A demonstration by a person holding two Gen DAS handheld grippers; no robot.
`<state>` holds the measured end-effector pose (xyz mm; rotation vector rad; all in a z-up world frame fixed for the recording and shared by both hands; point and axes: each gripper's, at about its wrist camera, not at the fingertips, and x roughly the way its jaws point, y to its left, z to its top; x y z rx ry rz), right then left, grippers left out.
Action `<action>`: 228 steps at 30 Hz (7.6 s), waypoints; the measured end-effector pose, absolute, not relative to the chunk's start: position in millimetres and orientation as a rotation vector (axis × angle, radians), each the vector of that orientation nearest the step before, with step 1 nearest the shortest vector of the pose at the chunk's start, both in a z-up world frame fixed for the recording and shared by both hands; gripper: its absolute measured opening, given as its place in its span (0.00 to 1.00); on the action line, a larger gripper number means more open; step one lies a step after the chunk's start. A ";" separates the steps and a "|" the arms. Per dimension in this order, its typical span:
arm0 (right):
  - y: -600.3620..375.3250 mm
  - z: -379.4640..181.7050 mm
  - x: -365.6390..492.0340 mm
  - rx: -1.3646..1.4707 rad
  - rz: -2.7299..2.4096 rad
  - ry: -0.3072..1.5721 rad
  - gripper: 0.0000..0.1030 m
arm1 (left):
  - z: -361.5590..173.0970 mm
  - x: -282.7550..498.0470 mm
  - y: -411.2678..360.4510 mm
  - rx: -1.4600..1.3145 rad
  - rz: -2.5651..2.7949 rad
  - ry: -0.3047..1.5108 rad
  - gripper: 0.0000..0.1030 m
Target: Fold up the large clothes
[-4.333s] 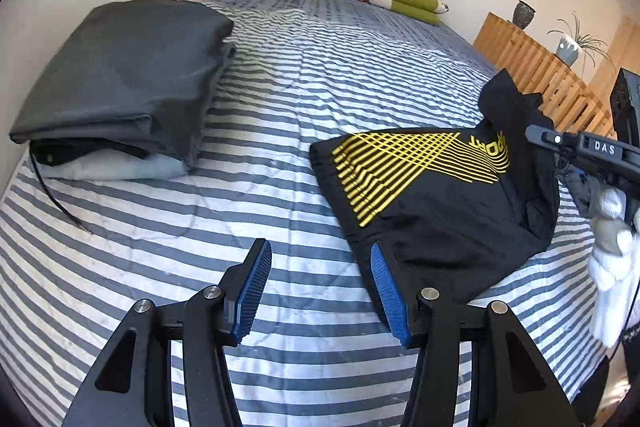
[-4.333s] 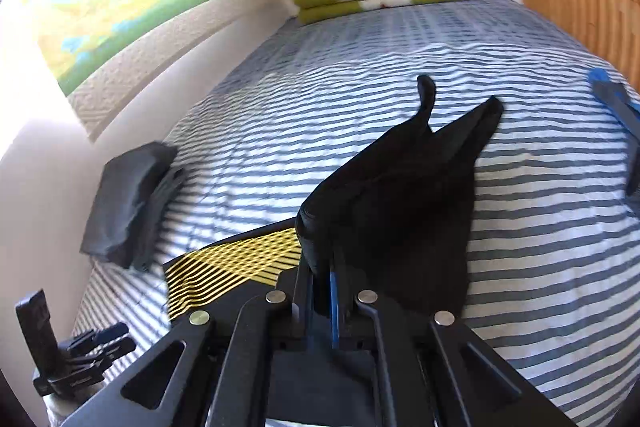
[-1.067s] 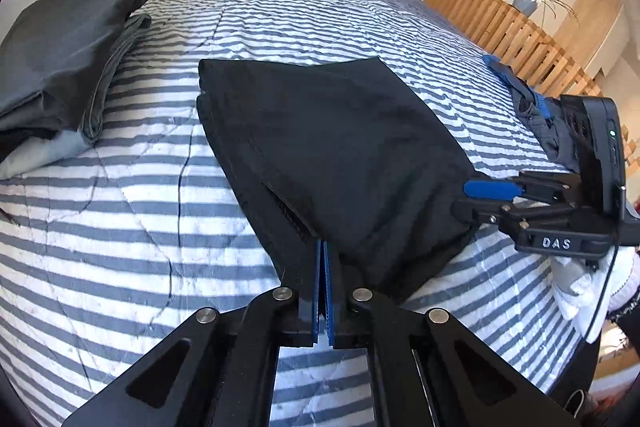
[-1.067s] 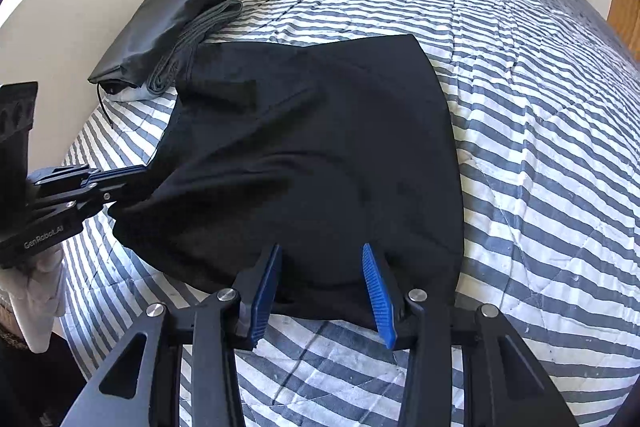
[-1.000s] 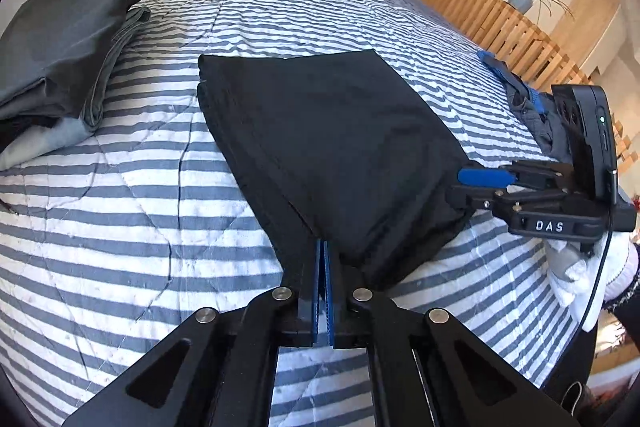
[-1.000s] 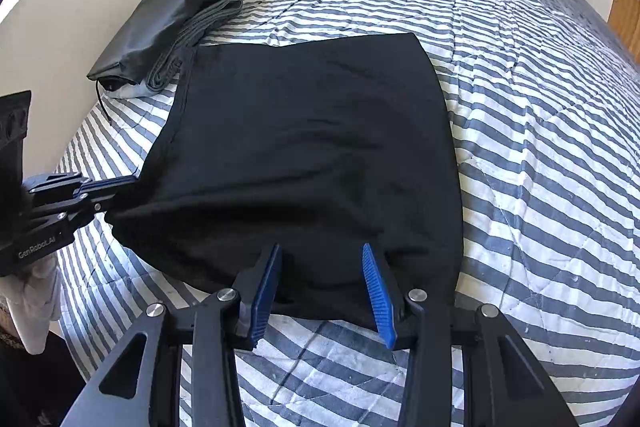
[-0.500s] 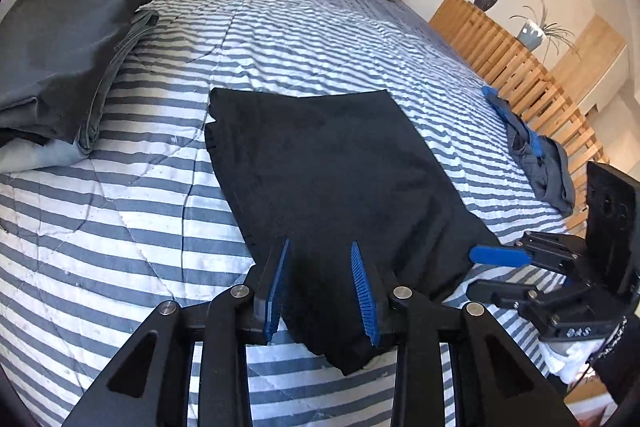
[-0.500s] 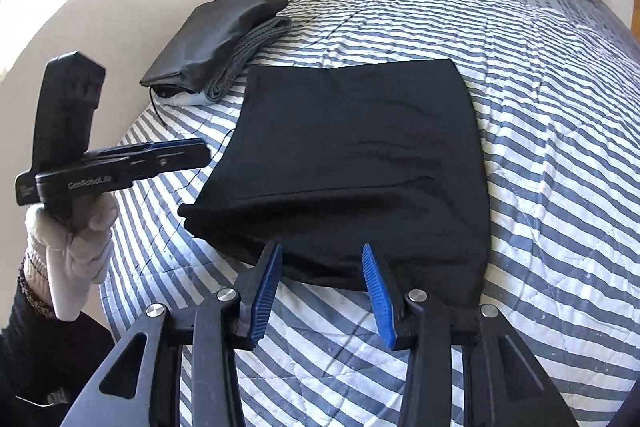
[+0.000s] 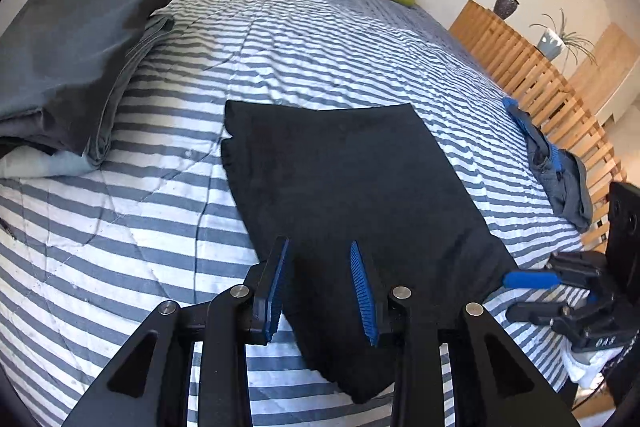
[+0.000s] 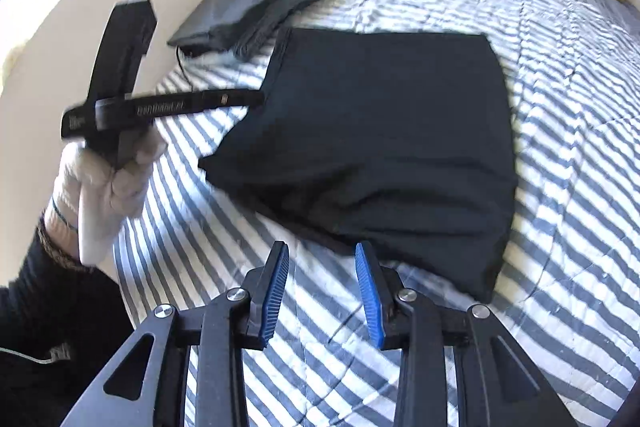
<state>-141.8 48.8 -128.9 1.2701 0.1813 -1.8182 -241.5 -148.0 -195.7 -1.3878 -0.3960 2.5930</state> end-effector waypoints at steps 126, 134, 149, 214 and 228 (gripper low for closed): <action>-297.3 -29.3 -296.2 0.915 -2.052 -0.122 0.04 | -90.2 -368.2 -547.0 -1.161 2.977 -0.631 0.11; -309.2 -68.9 -352.6 1.161 -2.061 -0.153 0.10 | -104.8 -392.4 -597.1 -1.290 3.082 -0.858 0.49; -264.5 -69.1 -270.3 1.052 -1.965 -0.067 0.24 | -135.1 -364.7 -501.6 -1.375 3.035 -0.339 0.47; 210.6 24.2 75.3 0.888 -2.386 0.156 0.39 | -18.5 122.4 -12.0 -1.124 3.202 -0.211 0.84; 211.1 9.9 83.3 0.903 -2.423 0.190 0.67 | -26.1 132.4 -10.0 -1.143 3.162 -0.207 0.94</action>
